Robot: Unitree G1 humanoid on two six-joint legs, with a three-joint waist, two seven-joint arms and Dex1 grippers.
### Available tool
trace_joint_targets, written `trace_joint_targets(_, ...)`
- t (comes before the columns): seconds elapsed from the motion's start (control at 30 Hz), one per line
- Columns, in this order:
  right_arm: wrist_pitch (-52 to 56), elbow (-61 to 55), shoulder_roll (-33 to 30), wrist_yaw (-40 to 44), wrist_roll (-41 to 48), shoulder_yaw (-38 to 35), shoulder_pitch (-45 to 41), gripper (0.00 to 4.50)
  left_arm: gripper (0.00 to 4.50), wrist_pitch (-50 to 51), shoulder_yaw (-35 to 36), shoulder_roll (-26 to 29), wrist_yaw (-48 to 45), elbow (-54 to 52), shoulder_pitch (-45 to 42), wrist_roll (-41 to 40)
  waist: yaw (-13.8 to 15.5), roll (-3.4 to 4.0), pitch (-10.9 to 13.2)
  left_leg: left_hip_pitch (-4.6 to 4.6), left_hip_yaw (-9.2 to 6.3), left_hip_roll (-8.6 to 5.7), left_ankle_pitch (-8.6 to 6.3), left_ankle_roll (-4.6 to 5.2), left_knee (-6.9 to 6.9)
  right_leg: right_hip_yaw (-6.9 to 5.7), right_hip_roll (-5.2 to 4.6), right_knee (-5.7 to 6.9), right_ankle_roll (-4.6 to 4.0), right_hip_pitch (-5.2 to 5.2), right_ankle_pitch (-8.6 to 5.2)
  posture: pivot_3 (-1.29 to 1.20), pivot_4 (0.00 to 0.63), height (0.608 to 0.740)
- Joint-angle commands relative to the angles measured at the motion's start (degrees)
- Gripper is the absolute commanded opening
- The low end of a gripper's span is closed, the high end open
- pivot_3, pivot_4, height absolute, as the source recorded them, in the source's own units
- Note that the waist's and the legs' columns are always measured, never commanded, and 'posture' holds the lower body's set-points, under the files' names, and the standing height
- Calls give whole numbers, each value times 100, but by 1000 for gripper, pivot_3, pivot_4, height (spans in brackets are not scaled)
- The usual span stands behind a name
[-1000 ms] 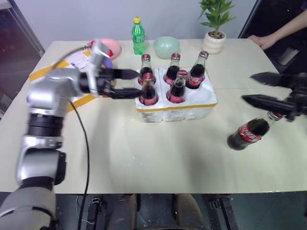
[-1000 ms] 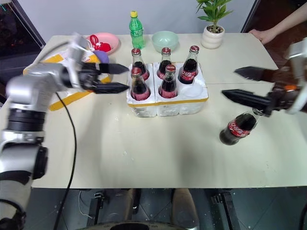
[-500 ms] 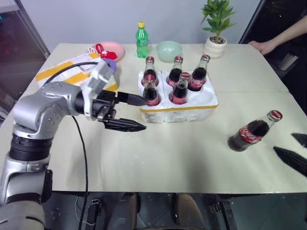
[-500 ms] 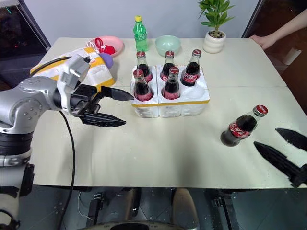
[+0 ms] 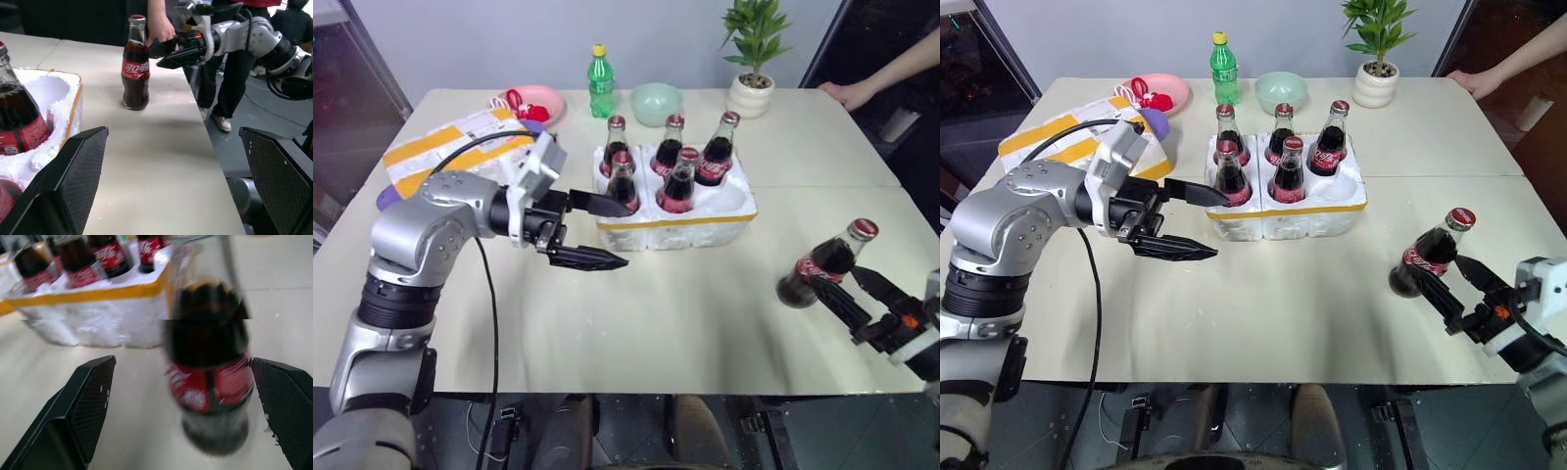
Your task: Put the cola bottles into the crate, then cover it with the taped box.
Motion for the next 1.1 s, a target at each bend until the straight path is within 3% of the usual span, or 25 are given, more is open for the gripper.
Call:
trace_joint_targets(0.03, -228, 202, -139, -46, -80, 291, -143, 4500, 4474, -61, 95, 64, 51, -77, -72, -12, 0, 0, 0, 0, -1, 0, 0, 0, -2, 0, 0, 0, 0, 0, 0, 0, 150, 739)
trace_joint_targets(0.27, -461, 703, -284, -166, -285, 754, -462, 4500, 4474, 40, 224, 54, 207, -104, -147, -130, -9, 0, 0, 0, -1, 0, 0, 0, -3, 0, 1, 1, 1, -1, 0, 0, 150, 739)
trace_joint_targets(0.43, -471, 686, -441, -145, -93, 780, -759, 2821, 4500, 50, 228, 86, 237, -138, -125, -138, -13, 2, 1, 0, -1, 0, 0, 1, -5, 0, 1, 5, 2, -6, 1, 0, 150, 739)
trace_joint_targets(0.5, -316, 511, -662, -122, 294, 658, -1040, 2803, 4500, 49, 242, 86, 271, -140, -112, -134, -9, 10, 7, 0, -1, 0, 0, 1, -6, 0, 1, 6, 3, -7, 1, 0, 150, 739)
trace_joint_targets(0.63, 301, 379, -1306, -284, 1769, 610, -2416, 2803, 4500, 43, 337, 62, 439, -124, -57, -146, -66, 63, 38, -7, 8, -1, 1, 1, 4, 10, 1, 9, 2, -16, 3, 0, 150, 739)
trace_joint_targets(0.7, 469, 569, -1465, -475, 2069, 819, -3107, 2803, 4500, 59, 387, 58, 521, -124, -28, -172, -66, 63, 40, -4, 10, 1, 1, 2, 0, 11, 2, 23, 4, -24, 5, 0, 150, 739)
trace_joint_targets(0.87, 447, 1502, -1476, -571, 1422, 2012, -4614, 2803, 4500, 37, 472, 47, 673, -171, 74, -180, -1, 49, 42, -9, -7, 10, 0, 4, -12, -5, 15, 42, 16, -32, 6, 0, 150, 739)
trace_joint_targets(1.1, -428, 2744, -1414, -133, -361, 3477, -5129, 2803, 4500, 131, 636, 150, 854, -392, 200, -297, -20, 51, 43, -36, -4, 7, 0, 3, -5, -1, 14, 44, 17, -62, 8, 0, 150, 739)
